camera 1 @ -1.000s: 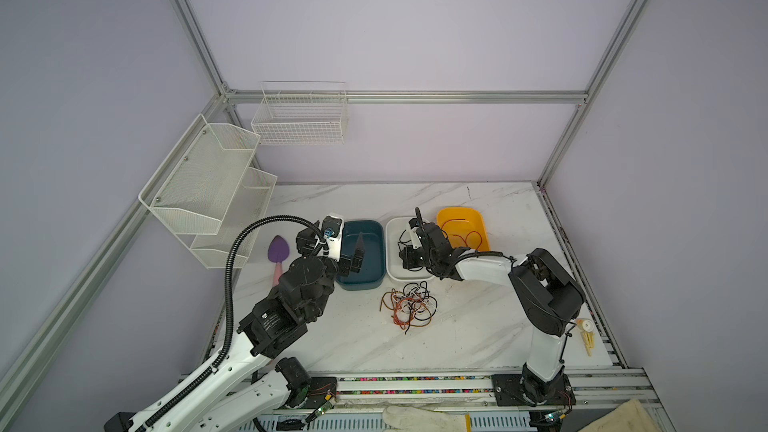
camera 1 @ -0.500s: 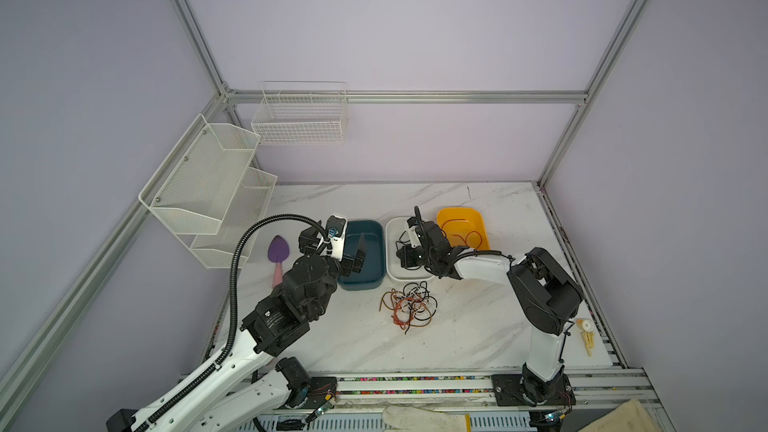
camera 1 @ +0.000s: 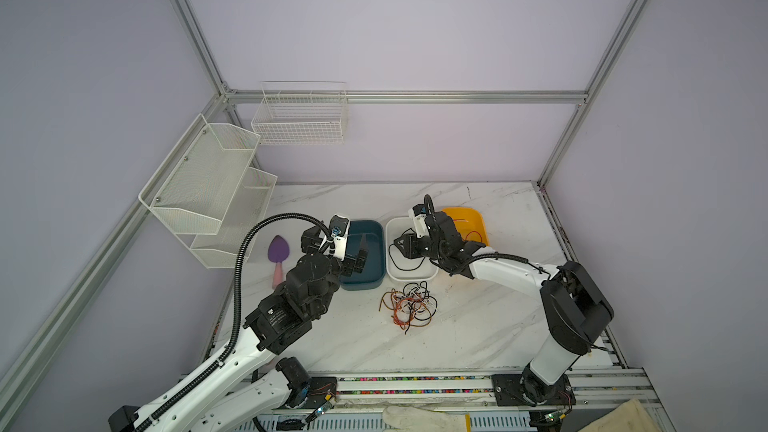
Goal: Untangle the cables
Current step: 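Open the right gripper to release the black wire into the white bin, then move the right gripper back down to the remaining wire bundle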
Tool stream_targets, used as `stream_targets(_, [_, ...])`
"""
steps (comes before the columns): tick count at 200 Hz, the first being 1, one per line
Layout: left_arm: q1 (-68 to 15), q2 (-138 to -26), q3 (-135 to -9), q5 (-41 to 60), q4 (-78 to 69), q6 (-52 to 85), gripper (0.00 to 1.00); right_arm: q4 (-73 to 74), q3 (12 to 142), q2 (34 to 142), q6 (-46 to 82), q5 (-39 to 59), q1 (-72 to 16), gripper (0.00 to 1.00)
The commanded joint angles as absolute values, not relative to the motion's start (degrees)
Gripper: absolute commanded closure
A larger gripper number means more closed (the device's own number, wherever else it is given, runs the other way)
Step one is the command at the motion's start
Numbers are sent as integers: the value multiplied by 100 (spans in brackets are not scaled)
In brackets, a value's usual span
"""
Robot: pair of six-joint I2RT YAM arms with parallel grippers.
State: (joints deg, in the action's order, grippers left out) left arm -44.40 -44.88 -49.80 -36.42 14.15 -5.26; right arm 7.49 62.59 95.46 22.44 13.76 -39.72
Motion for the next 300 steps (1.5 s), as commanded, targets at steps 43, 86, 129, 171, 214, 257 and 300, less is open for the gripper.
stream_targets(43, [-4456,-4491,-4921,-3560,1327,-581,0,283,5246,7724,2248,1339,-3947,47])
stream_targets(86, [-4456,-4527,-4957,-3521,1384,-556,0,69,4281,6534,2639,1476,-3973,45])
stream_targets(129, [-4456,-4569,-4966,-3516,1390,-545,0,-23,3576,5773,2953,1489,-4013,45])
stream_targets(171, [-4456,-4610,-4983,-3516,1430,-521,0,328,3198,5905,3213,1625,-4101,45])
stream_targets(214, [-4456,-4633,-4983,-3533,1437,-524,0,673,3129,6300,3336,1445,-4410,48])
stream_targets(257, [-4456,-4670,-5009,-3507,1461,-523,0,878,3125,6666,3408,1182,-4674,54])
stream_targets(300, [-4456,-4711,-5018,-3481,1497,-521,0,905,3131,6820,3428,909,-4699,64])
